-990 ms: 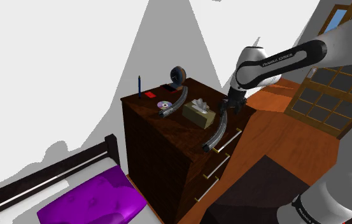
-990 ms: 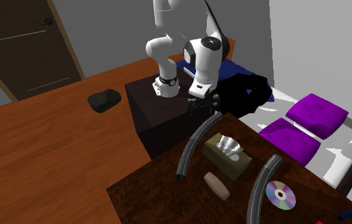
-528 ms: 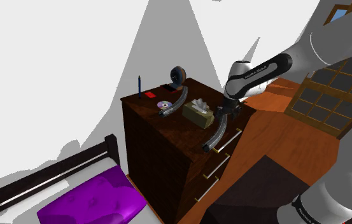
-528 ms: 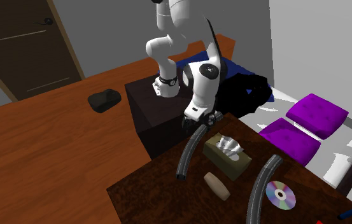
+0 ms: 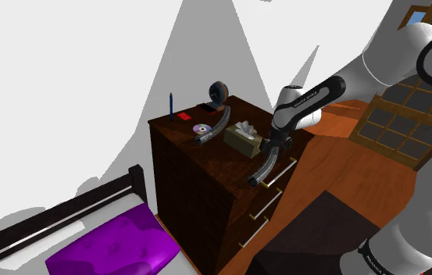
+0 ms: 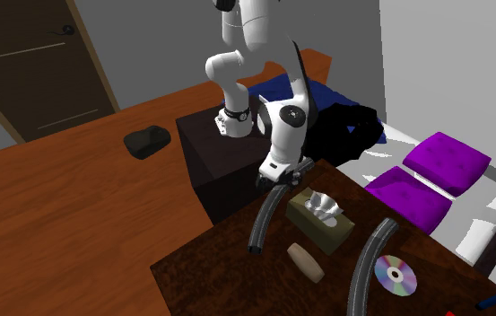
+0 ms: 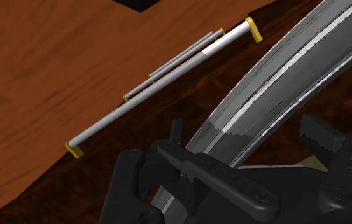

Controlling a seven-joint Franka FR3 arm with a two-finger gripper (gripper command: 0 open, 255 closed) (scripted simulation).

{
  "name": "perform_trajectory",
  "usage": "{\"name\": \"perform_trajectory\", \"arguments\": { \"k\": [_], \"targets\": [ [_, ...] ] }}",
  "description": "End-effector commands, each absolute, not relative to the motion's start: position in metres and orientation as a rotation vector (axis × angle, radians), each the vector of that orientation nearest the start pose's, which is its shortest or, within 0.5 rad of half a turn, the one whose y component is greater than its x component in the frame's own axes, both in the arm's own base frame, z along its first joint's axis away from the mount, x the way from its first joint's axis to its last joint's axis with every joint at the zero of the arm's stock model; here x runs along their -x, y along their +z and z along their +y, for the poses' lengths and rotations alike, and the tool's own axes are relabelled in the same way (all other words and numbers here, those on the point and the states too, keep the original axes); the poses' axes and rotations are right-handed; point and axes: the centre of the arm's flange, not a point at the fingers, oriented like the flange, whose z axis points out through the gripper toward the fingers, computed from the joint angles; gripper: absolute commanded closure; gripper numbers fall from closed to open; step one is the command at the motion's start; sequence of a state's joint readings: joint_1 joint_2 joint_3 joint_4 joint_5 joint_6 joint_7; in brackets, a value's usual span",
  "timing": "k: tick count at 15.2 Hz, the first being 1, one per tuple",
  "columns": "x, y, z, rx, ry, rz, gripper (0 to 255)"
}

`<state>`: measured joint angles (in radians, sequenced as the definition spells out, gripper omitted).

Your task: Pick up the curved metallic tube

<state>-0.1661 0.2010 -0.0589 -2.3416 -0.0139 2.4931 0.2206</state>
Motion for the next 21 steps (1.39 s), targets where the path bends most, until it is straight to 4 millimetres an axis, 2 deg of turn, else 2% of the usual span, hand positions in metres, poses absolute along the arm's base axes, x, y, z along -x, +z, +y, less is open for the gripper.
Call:
{"name": "perform_trajectory", "arguments": {
  "k": [1, 2, 11, 21],
  "targets": [
    [-0.499, 0.242, -0.114, 3.086, 0.077, 0.68, 0],
    [-0.499, 0.242, -0.114, 3.087, 0.077, 0.68, 255],
    [-0.499, 0.242, -0.114, 3.086, 0.077, 0.68, 255],
    [-0.499, 0.295, -0.114, 3.086, 0.077, 0.68, 255]
  ]
}}
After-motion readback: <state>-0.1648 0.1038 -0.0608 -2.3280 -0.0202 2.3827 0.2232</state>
